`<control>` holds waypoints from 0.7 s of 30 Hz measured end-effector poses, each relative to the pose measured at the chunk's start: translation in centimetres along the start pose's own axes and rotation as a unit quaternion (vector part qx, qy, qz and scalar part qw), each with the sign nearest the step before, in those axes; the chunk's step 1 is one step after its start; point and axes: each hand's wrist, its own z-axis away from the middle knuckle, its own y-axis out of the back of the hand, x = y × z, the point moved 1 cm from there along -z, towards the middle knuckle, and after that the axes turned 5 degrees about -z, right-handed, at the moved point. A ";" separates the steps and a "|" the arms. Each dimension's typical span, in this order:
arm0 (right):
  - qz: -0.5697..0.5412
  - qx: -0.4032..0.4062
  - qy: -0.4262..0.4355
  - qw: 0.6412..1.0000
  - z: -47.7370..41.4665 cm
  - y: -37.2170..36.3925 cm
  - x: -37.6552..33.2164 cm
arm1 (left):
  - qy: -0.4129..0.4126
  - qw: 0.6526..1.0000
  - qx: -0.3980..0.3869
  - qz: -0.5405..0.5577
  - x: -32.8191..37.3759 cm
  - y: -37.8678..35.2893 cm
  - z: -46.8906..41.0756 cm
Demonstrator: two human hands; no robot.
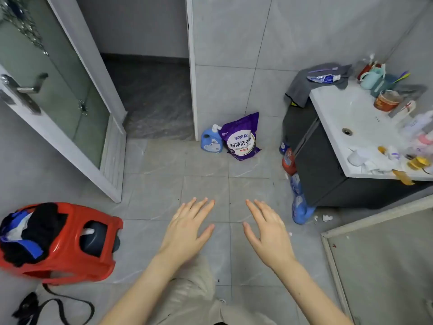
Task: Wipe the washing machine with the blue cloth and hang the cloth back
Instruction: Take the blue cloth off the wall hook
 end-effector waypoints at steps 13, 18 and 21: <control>-0.008 0.024 -0.005 1.000 -16.0 0.4 4.2 | -0.013 1.000 0.008 -0.012 -5.6 -0.4 -15.9; 0.011 0.019 -0.003 1.000 -27.9 1.0 3.5 | -0.019 1.000 0.014 -0.017 -10.1 3.0 -26.8; -0.002 0.043 0.002 0.999 -34.7 2.8 2.3 | -0.053 0.998 0.028 -0.036 -12.1 6.6 -33.7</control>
